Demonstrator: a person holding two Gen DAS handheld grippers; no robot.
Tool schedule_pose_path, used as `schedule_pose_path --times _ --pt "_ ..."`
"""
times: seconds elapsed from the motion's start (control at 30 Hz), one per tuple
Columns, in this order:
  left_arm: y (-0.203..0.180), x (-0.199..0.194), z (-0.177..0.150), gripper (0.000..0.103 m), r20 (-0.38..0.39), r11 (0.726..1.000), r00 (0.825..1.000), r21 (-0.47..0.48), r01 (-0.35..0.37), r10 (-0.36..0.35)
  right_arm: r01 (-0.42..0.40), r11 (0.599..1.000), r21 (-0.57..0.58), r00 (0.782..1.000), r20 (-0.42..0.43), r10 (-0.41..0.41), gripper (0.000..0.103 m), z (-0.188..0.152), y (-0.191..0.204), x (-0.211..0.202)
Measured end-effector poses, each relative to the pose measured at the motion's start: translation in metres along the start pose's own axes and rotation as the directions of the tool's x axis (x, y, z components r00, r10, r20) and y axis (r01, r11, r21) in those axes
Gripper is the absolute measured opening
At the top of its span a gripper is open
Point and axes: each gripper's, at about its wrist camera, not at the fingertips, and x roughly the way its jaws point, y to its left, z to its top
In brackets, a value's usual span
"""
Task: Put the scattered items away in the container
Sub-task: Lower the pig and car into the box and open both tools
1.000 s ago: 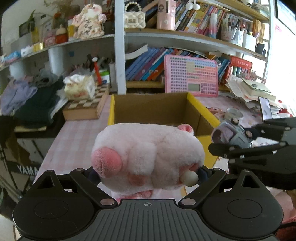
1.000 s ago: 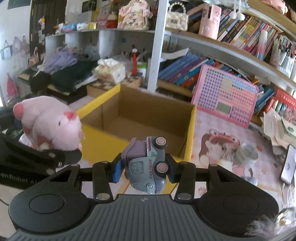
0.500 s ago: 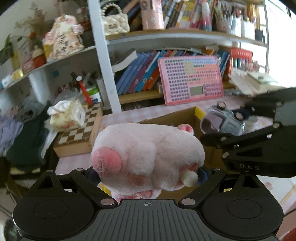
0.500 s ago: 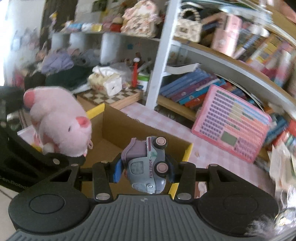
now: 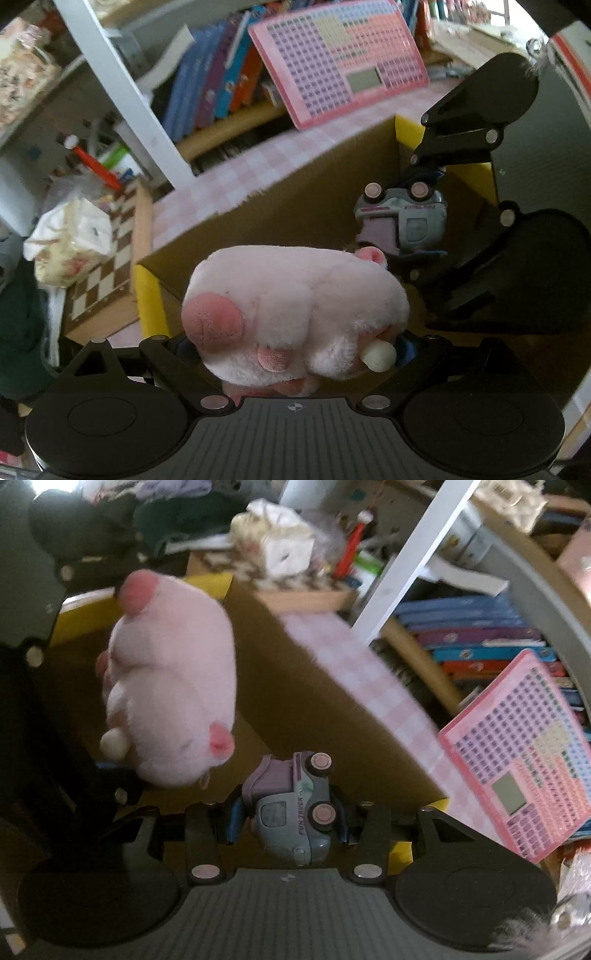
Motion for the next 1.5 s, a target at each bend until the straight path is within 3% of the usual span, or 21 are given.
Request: schedule_pose_path --times 0.3,0.47,0.73,0.93,1.07,1.17,1.3,1.5 --pt "0.009 0.019 0.003 0.097 -0.082 0.998 0.995 -0.012 0.054 -0.055 -0.022 0.994 0.103 0.999 -0.043 0.026 0.043 0.002 -0.007 0.012" --pt "0.007 0.023 0.003 0.097 -0.102 0.998 0.993 0.014 0.067 -0.065 0.042 0.992 0.119 0.998 -0.047 -0.037 0.043 0.001 -0.003 0.011" --pt "0.007 0.023 0.001 0.098 -0.105 0.997 0.993 0.051 0.050 -0.045 0.062 0.995 0.082 0.997 -0.055 -0.058 0.043 -0.001 0.006 0.008" --pt "0.005 0.022 0.001 0.099 -0.108 0.999 0.994 0.047 0.008 -0.003 0.025 0.993 0.115 0.998 -0.063 -0.018 0.043 -0.001 0.000 0.009" --pt "0.003 0.019 0.000 0.100 -0.097 0.998 0.995 0.054 -0.020 0.025 0.019 0.991 0.131 0.999 -0.043 -0.014 0.059 0.001 0.000 0.007" --pt "-0.002 0.016 0.000 0.100 -0.079 0.997 0.996 0.067 -0.037 0.042 0.005 0.988 0.153 1.000 -0.009 -0.004 0.064 0.000 -0.003 0.004" --pt "-0.004 0.009 0.000 0.100 -0.055 0.998 0.997 0.035 -0.042 0.044 0.025 0.976 0.218 0.998 0.052 -0.038 0.062 -0.002 -0.011 -0.012" --pt "-0.006 -0.013 -0.002 0.100 0.006 0.996 1.000 -0.083 0.012 -0.012 0.012 0.952 0.307 0.988 0.141 -0.058 0.063 -0.004 -0.027 -0.048"
